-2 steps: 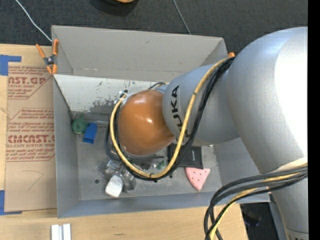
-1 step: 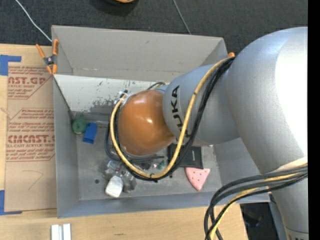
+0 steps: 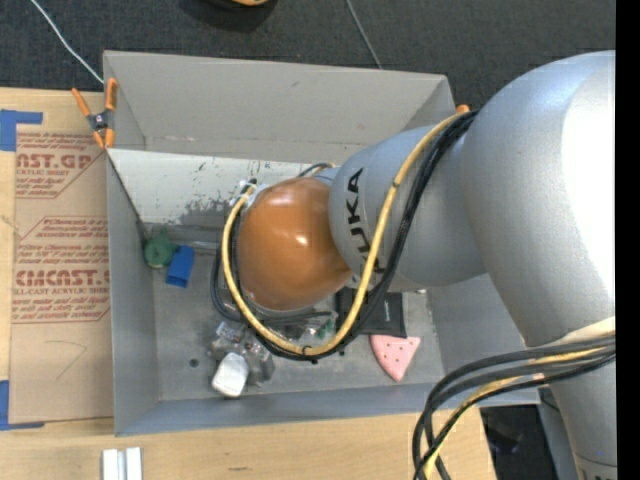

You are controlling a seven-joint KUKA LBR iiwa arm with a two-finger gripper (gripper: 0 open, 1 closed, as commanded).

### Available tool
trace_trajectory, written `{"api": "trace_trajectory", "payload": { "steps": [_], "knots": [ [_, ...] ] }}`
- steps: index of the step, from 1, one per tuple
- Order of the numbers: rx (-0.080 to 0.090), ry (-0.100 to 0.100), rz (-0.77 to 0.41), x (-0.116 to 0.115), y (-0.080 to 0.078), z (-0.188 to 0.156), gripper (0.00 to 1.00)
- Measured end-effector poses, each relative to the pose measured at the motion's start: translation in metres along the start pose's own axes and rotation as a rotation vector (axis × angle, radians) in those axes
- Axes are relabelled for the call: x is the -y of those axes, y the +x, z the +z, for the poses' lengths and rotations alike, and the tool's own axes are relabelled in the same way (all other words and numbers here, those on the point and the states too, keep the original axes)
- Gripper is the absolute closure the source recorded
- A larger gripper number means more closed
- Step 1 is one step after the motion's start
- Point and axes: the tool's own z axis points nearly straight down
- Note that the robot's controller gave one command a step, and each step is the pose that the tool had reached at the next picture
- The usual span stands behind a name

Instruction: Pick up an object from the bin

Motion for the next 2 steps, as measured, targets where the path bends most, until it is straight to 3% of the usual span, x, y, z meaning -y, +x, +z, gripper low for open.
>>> {"api": "trace_trajectory", "payload": {
  "steps": [2],
  "knots": [
    [0.004, 0.002, 0.007, 0.000, -0.001, -0.047, 1.00]
  ]
}}
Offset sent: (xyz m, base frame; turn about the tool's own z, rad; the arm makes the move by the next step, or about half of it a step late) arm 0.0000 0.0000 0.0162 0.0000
